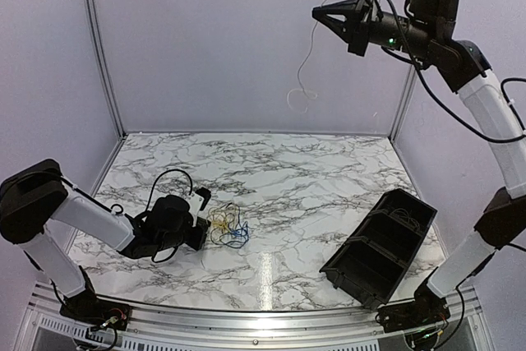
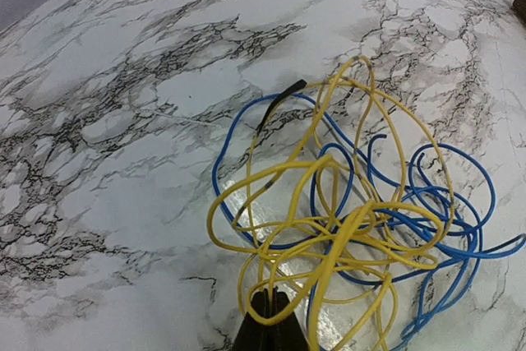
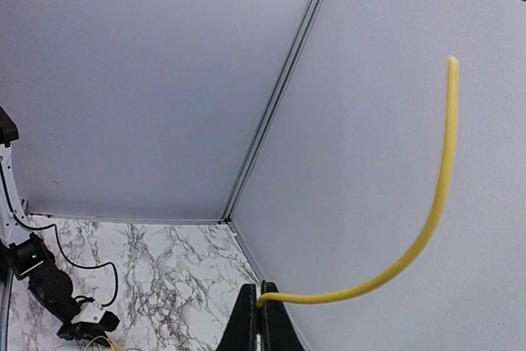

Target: Untangle the cables

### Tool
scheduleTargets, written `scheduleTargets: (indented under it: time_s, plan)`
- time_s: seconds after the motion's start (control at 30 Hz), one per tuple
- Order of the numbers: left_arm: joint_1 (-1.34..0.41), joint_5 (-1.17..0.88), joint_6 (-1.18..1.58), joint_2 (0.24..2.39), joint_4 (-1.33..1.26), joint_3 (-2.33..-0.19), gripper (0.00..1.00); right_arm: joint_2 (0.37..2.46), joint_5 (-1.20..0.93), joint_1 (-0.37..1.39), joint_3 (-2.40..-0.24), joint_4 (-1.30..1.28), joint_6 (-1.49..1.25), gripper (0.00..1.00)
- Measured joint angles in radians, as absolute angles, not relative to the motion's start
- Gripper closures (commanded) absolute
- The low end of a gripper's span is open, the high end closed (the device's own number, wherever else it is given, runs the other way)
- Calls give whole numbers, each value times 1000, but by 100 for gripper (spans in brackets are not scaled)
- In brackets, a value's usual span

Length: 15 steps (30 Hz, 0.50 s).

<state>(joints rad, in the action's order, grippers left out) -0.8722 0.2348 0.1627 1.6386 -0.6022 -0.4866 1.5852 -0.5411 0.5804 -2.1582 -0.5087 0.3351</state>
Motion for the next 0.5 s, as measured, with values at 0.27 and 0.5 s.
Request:
scheduleTargets:
  time_s: [0.27, 0.5]
  plan:
    - [-872, 248, 199, 1450, -570, -498, 37, 1428, -463, 575, -1813, -501, 373, 100]
    - [-872, 249, 194, 1343, -435, -626, 28, 1355, -440, 525, -1453, -525, 399, 100]
